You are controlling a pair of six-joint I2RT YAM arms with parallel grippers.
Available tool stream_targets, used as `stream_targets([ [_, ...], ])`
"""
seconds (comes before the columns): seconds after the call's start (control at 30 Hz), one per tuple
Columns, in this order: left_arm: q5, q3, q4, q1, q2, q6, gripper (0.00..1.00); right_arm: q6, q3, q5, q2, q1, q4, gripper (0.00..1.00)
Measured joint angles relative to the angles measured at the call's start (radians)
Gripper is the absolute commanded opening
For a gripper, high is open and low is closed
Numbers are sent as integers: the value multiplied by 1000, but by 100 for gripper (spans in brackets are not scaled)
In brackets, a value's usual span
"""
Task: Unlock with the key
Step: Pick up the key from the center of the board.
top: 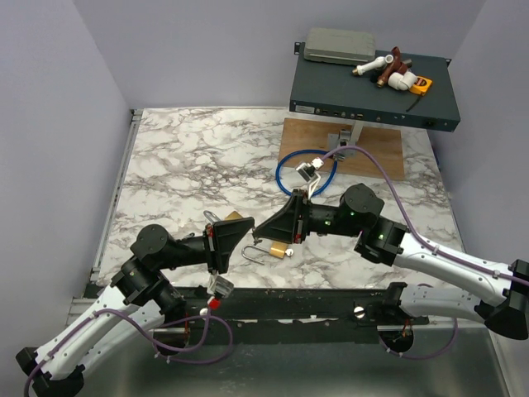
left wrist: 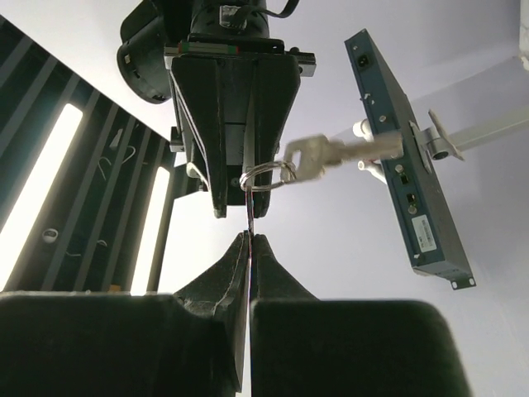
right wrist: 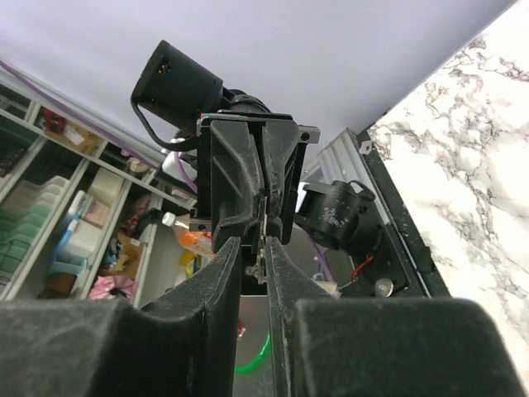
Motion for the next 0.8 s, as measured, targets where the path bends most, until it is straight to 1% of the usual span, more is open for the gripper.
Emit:
stream_targets([
  [0.1,-5,0,13,-2,0,0,0,14,-3,-5,5,-1,21,8],
  [0.13,-6,0,19,-5,0,0,0,21,-6,-5,5,-1,26,3],
  [0.17,-8,0,22,-6,0,0,0,22,-6,-6,5,-1,29,1],
  [0.4,-25,0,46,-11,14,0,0,40,-28,-8,2,-25,63,1],
  [0.43,-30,0,49,-11,18,0,1,43,-34,-8,0,-28,72,1],
  [0.47,-32,0,51,-13,21,0,15,47,-41,-8,-4,-33,79,1],
  [0.5,-35,-2,57,-13,26,0,35,48,-48,-8,-10,-39,86,1],
  [0.53,-37,-5,67,-14,31,0,59,50,-56,-8,-16,-45,94,1],
  [0.57,-38,-7,76,-14,33,0,80,51,-64,-8,-24,-53,99,1],
  [0.6,-42,-11,89,-15,37,0,96,51,-69,-8,-34,-63,100,1],
  [0.63,-51,-11,102,-18,41,0,98,51,-73,-8,-44,-75,98,1],
  [0.7,-79,-13,138,-20,58,-8,99,47,-73,-8,-65,-100,90,1],
  [0.8,-171,-1,171,-29,98,-121,98,16,-62,3,-103,-131,20,1],
])
